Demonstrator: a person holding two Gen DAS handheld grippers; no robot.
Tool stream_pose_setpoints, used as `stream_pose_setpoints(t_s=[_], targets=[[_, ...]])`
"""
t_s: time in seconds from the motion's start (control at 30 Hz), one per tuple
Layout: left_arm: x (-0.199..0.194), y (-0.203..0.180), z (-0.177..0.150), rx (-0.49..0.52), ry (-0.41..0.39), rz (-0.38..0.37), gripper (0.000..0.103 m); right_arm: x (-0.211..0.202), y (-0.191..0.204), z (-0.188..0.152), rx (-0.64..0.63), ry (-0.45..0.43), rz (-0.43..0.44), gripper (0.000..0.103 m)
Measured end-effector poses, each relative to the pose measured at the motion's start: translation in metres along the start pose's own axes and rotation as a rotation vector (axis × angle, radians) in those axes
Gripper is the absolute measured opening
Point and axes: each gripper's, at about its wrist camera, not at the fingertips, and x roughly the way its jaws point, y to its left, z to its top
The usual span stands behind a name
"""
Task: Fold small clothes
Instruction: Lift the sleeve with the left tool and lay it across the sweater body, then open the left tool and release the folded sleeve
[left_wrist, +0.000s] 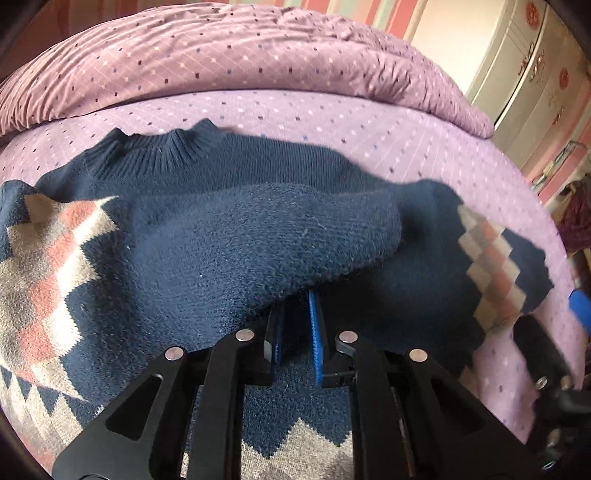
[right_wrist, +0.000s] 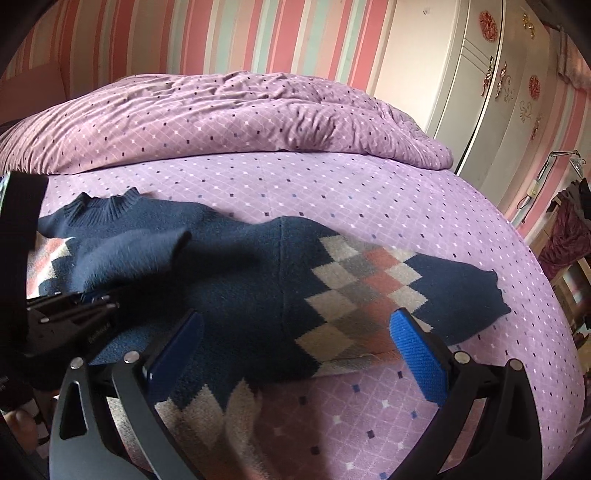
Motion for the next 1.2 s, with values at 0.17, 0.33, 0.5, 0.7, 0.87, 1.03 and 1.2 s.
stream_pose_setpoints(t_s=[0.17,0.33,0.5,0.7,0.87,1.03,1.2], targets=[[-0.010,-0.004,-0.001,0.038,-0.007,-0.027,0.039,0.001,-0.002,-0.001,0.007,0.011,-0.004,0.101],[-0.044,0.001,-0.006,0.068,-0.036,-0.051,0.068,-0.007,0.004,0.003,-0.003,-0.001,-0.002,0.101],[-0.070,0.036,-0.026,0.064,-0.033,-0.015,0.079,-0.010,0.014,0.006,0.010,0.006,0.030,0.101],[-0.094,0.100,-0.038,0.042,-0.089,0.119,0.082,-0.003,0.050,0.007,-0.017,-0.001,0.155,0.101],[-0.101,0.150,-0.036,0.023,-0.091,0.196,0.085,0.023,0.074,0.012,-0.102,-0.005,0.289,0.101],[-0.107,0.178,-0.036,0.004,-0.102,0.237,0.085,0.057,0.076,0.024,-0.082,0.066,0.413,0.064],[-0.110,0.192,-0.035,-0.022,-0.109,0.249,0.085,0.070,0.083,0.020,-0.052,0.127,0.472,0.011]])
